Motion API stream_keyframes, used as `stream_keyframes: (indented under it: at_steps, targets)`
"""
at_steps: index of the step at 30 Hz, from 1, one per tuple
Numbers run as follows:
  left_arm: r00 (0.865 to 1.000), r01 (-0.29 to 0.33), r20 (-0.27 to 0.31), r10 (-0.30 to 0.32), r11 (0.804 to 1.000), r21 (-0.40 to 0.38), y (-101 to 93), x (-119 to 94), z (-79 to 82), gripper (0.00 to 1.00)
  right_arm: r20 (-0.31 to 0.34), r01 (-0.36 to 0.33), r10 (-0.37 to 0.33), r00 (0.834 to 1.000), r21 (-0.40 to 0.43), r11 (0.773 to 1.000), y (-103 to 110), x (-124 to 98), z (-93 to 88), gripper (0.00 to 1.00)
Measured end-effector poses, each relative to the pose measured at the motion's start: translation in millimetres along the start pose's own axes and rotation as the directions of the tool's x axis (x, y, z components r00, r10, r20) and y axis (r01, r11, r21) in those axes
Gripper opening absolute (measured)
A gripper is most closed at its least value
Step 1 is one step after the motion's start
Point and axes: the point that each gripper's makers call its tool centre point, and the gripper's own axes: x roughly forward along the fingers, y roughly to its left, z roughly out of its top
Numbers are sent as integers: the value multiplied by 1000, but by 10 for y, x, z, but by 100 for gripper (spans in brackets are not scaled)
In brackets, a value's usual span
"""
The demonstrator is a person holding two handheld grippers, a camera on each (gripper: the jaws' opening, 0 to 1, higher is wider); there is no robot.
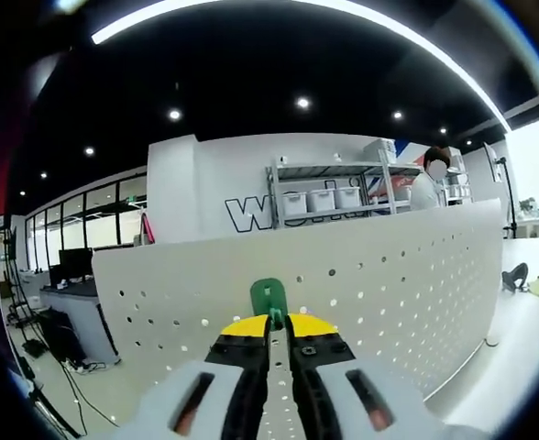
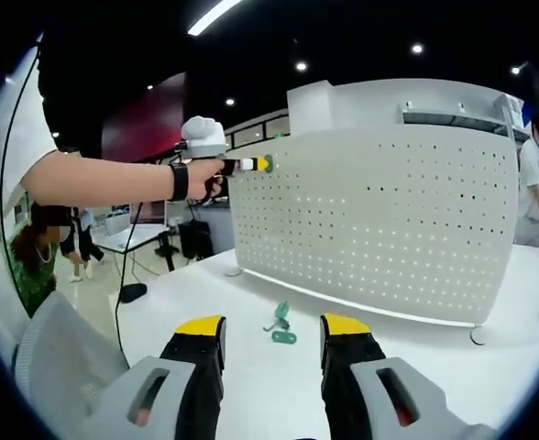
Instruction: Insert the hook assembly into the mounting plate slot until the hook locks in place.
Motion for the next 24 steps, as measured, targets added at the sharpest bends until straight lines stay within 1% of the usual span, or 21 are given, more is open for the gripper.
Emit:
stream_keyframes:
  at_steps: [4, 7, 15, 18, 21, 22, 24]
  targets:
    - [1000, 18, -1, -18, 1000, 5, -16, -56, -1, 10, 7, 5, -5, 1000, -15, 1000, 20, -21, 53, 42]
    - [1000, 27, -7, -27, 1000, 10, -25, -95, -12, 10, -14, 4, -4, 1000, -16, 1000, 32, -15, 14, 42]
    - [998, 62, 1, -62, 998, 7, -100, -282, -12, 12, -23, 3, -4, 1000, -17, 1000, 113, -28, 3, 42]
    - [996, 94, -3, -94, 995, -31, -161, -371, -40, 14, -28, 4, -5, 1000, -28, 1000, 148, -21, 13, 41]
    - [993, 118, 5, -118, 992, -34, -215, -471, -57, 14, -22, 1, -2, 1000, -27, 1000, 181, -4, 31, 41]
    - [992, 125, -3, -125, 992, -31, -238, -514, -73, 14, -23, 2, -3, 1000, -30, 1000, 197, 10, 33, 41]
    - [991, 135, 3, -135, 990, -42, -246, -569, -78, 15, -19, 0, -1, 1000, -34, 999, 230, 29, 51, 41]
